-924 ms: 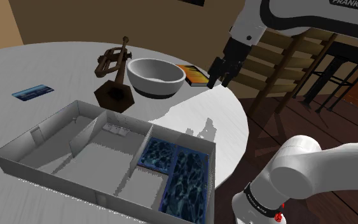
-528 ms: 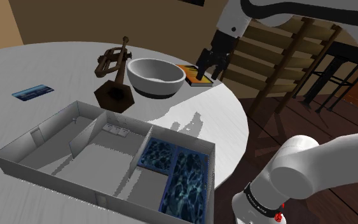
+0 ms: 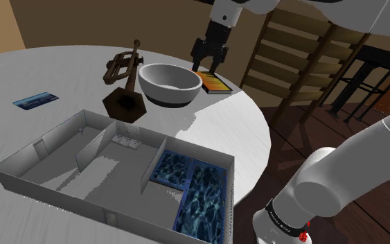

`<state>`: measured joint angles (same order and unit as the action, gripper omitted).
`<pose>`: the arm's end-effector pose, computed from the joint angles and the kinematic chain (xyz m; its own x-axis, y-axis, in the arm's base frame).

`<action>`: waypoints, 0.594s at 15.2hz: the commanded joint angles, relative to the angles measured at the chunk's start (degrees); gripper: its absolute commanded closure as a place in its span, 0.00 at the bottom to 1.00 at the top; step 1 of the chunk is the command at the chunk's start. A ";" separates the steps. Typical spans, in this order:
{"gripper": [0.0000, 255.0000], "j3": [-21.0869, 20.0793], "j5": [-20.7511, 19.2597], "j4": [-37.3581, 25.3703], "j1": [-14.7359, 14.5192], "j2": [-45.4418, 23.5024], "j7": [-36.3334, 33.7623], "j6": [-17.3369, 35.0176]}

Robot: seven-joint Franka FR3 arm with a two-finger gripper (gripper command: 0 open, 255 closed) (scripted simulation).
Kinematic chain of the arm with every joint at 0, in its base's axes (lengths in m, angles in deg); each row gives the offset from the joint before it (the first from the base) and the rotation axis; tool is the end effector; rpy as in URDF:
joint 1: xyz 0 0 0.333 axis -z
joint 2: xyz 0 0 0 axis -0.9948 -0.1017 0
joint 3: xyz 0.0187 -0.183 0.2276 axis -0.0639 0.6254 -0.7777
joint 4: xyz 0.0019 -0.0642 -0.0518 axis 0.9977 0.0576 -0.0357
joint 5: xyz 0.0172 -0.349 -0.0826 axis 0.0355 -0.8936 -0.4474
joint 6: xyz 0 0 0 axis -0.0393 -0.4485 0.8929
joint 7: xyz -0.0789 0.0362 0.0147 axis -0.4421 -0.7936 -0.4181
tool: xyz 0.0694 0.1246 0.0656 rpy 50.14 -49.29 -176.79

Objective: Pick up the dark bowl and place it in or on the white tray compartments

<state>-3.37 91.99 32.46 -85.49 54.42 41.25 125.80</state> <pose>0.4516 0.0305 0.5395 0.9966 -0.0736 0.0372 -0.0680 -0.9886 -0.1340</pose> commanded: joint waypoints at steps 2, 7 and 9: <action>0.00 0.04 0.31 -4.91 -0.09 -5.18 0.04 -0.11; 0.00 -0.25 0.43 -0.85 -0.27 -4.96 0.12 3.76; 0.00 -0.34 0.48 0.36 -0.33 -4.96 0.14 4.97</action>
<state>-3.68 92.45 32.27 -85.81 49.53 41.34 130.12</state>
